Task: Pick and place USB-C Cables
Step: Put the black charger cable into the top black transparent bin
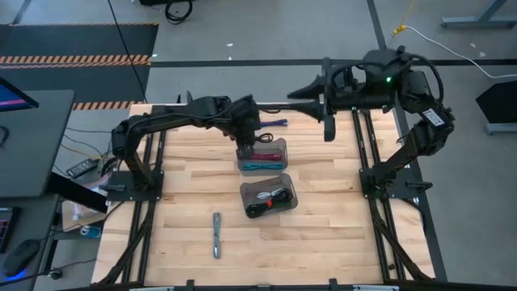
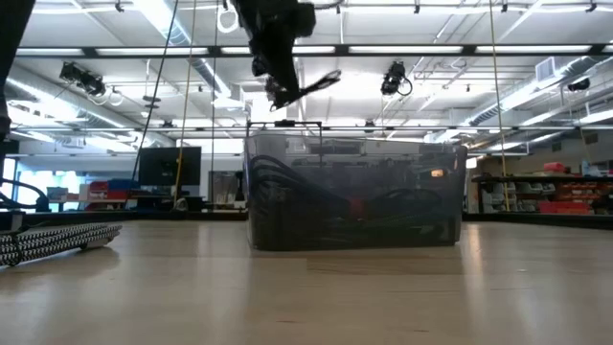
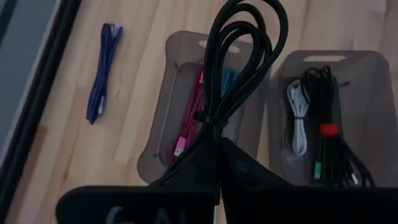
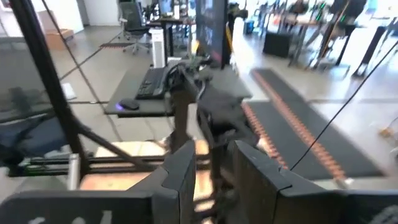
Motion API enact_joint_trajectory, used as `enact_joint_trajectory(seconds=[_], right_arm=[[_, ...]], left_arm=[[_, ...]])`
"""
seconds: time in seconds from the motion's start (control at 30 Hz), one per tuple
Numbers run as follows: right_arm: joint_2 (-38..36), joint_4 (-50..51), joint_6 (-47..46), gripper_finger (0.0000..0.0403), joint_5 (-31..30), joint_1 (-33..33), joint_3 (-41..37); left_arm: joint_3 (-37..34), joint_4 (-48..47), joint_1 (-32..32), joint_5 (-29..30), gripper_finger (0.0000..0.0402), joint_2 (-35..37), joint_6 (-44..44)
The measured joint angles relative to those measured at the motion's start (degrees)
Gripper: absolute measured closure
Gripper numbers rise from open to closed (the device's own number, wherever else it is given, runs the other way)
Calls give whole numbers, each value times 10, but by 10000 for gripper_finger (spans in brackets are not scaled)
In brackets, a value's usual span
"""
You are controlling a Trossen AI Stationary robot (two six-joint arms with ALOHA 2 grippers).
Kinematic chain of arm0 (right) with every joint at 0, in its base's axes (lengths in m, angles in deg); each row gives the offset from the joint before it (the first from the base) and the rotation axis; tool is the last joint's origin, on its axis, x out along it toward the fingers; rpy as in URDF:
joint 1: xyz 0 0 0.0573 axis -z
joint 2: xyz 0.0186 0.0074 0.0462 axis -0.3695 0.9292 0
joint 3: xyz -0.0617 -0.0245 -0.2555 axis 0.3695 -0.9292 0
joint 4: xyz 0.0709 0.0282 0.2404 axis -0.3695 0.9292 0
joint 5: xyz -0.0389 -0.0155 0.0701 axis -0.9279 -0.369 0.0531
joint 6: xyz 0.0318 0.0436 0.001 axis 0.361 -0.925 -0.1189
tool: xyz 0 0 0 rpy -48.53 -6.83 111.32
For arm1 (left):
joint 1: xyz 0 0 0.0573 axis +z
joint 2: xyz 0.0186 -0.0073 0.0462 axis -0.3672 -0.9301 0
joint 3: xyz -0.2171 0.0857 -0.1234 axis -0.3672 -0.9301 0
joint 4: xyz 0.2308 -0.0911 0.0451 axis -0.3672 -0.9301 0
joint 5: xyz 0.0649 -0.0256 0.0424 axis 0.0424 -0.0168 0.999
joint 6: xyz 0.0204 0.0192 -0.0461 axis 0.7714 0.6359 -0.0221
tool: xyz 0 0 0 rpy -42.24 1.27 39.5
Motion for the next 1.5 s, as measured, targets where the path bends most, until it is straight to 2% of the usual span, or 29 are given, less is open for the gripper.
enact_joint_trajectory(seconds=[0.17, 0.47, 0.63, 0.77, 1.5], right_arm=[[-15, -18, 43, 289, 0, 34, 0], [-53, 8, 84, 289, 6, 83, 0], [-71, 17, 96, 289, 6, 102, 0], [-83, 34, 102, 289, 6, 115, 0], [-54, 37, 87, 289, -15, 124, 0]], left_arm=[[0, -3, 9, -2, 396, -36, -1], [-1, 16, 12, -6, 396, -100, -18], [-1, 47, 11, -36, 396, -119, -48], [-1, 62, 4, -36, 396, -126, -56], [-1, 48, 8, -36, 396, -158, -44]])
